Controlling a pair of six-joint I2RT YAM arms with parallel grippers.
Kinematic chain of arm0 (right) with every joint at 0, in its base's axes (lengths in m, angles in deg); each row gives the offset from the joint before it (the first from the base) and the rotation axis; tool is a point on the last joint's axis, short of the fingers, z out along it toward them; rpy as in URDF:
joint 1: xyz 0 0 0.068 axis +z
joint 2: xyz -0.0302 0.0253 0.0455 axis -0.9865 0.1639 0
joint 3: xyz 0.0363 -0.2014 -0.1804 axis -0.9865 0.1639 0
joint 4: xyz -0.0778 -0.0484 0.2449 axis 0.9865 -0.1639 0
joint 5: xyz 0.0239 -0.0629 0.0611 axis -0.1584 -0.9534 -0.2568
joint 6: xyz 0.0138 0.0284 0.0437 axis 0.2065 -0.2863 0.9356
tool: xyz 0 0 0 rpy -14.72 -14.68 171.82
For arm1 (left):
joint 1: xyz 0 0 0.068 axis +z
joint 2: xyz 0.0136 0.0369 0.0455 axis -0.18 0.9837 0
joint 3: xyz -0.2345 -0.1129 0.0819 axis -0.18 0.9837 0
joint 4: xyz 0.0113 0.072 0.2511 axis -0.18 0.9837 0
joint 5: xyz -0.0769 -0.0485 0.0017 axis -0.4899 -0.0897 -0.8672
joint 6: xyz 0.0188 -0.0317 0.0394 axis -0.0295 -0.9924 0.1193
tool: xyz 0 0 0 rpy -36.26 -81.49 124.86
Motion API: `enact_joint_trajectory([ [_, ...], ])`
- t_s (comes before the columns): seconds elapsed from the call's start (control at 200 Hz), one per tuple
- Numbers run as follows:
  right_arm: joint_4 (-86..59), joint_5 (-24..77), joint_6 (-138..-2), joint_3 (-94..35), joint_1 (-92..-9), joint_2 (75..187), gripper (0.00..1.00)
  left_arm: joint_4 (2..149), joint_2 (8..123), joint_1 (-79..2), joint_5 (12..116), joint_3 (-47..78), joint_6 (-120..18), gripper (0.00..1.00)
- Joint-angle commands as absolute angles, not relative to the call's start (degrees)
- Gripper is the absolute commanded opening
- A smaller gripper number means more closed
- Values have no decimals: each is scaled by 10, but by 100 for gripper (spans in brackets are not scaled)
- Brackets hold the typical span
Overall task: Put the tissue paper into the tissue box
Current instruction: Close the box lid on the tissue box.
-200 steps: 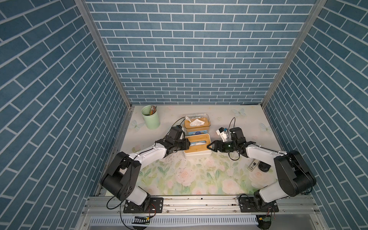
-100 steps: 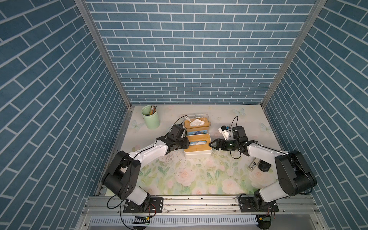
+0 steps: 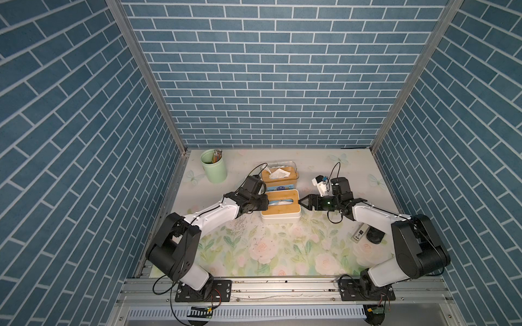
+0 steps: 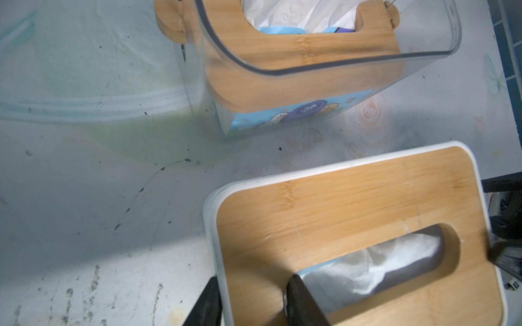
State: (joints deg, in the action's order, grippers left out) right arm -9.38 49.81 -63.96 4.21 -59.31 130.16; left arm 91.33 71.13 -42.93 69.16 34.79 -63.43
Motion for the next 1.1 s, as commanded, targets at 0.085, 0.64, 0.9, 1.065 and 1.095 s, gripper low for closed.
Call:
enact_joint_trajectory([
  [0.085,-65,493,-642,72,-610,1308,79,945,734,-430,727,352,-613,17],
  [0.64,-69,512,-650,73,-633,1322,72,940,733,-430,724,352,-613,16],
  [0.9,-64,528,-649,58,-612,1359,70,936,734,-431,723,351,-614,16],
  [1.065,-67,529,-650,50,-602,1380,69,936,733,-432,723,351,-614,16],
  [1.095,-68,529,-651,49,-600,1382,69,936,734,-433,723,351,-614,16],
])
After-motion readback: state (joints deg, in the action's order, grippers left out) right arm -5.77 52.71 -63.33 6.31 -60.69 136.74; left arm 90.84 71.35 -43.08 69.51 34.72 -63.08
